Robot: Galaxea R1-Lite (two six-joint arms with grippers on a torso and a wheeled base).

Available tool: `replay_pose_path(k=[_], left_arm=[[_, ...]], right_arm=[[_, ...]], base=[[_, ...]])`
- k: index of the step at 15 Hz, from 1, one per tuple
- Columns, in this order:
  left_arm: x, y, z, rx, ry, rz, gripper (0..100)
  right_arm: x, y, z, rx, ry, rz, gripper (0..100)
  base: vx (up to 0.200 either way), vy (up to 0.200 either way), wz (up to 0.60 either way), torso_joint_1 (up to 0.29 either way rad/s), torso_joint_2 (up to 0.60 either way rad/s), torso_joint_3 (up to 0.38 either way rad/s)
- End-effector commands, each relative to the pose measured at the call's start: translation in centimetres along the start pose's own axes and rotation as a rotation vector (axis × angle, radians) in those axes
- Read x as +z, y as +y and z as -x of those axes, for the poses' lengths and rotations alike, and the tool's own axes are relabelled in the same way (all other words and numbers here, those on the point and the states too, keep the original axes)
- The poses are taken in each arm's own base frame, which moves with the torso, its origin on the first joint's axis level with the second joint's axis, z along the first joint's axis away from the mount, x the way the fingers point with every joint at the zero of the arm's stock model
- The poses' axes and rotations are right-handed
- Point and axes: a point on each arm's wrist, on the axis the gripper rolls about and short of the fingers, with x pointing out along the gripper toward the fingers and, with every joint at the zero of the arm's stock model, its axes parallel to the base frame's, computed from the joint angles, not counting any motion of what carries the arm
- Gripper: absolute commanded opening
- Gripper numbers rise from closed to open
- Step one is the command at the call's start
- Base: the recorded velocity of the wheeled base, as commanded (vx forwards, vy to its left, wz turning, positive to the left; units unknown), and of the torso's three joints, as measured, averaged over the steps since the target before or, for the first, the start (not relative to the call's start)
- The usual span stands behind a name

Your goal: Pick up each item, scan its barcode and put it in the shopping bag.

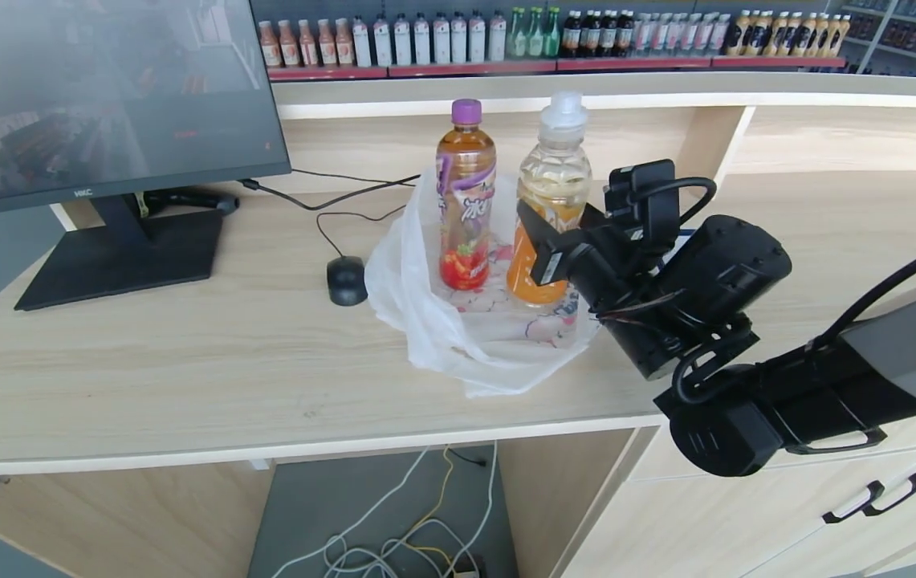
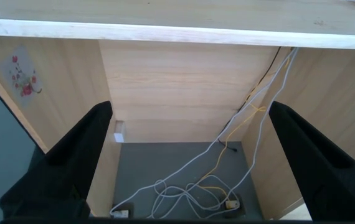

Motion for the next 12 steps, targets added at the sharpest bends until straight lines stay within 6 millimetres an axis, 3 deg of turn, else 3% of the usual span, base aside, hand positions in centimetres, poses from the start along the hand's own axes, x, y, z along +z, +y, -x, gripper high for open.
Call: replay_pose_path(k=[1,12], left_arm=[[0.0,0.0,0.0,0.000,0.001,0.000,100],[0.0,0.0,0.0,0.000,0.001,0.000,100]], right_arm=[[-1.0,0.6,-0.1,0.015,0.020,-0.003,0],[-2.6,0.9,-0.4,0.020,0.045,-0.004,0]], base=[[0.000,0.000,0.00,0.000,0.00,0.000],[0.000,0.000,0.00,0.000,0.00,0.000]])
